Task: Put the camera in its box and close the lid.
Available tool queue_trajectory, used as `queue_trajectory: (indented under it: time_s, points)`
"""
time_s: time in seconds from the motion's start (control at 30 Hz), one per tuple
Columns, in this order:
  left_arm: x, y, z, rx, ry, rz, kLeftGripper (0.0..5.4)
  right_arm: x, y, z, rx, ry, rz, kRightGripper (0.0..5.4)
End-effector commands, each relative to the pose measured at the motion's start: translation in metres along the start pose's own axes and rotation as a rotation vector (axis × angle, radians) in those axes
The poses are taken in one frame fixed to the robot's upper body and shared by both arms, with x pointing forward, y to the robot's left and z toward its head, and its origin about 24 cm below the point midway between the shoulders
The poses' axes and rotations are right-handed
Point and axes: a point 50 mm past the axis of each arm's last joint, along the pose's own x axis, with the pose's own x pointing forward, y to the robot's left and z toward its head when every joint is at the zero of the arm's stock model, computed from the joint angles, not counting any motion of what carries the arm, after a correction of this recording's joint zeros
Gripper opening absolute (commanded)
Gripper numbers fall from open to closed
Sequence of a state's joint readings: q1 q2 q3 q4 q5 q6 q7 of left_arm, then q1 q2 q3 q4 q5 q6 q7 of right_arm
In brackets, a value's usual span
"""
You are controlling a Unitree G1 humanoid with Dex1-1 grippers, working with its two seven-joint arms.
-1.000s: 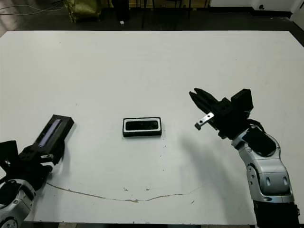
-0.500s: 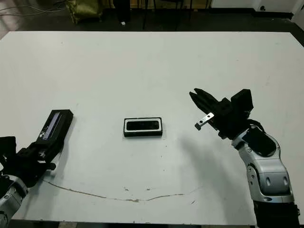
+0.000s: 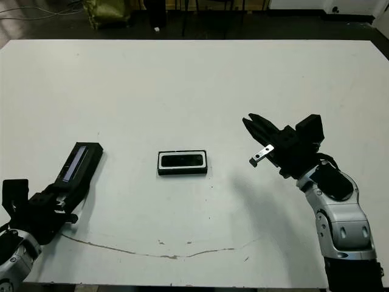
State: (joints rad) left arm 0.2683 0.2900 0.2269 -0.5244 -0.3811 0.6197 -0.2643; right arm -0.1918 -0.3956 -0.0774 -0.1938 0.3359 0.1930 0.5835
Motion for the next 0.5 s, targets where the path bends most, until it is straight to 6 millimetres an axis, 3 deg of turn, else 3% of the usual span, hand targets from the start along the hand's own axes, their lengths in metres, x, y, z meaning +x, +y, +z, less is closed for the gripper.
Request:
queue_trajectory:
  time_s: [0.03, 0.27, 0.5]
  points:
    - [-0.001, 0.005, 0.023, 0.112, -0.049, -0.066, 2.08, -0.003, 0.000, -0.005, -0.007, 0.024, -0.004, 0.00]
    - [0.002, 0.000, 0.076, 0.328, -0.240, -0.228, 2.08, -0.003, 0.000, -0.003, -0.014, 0.033, -0.010, 0.00]
    - [0.014, -0.010, 0.109, 0.464, -0.273, -0.396, 2.08, -0.003, 0.000, -0.002, -0.010, 0.022, -0.012, 0.00]
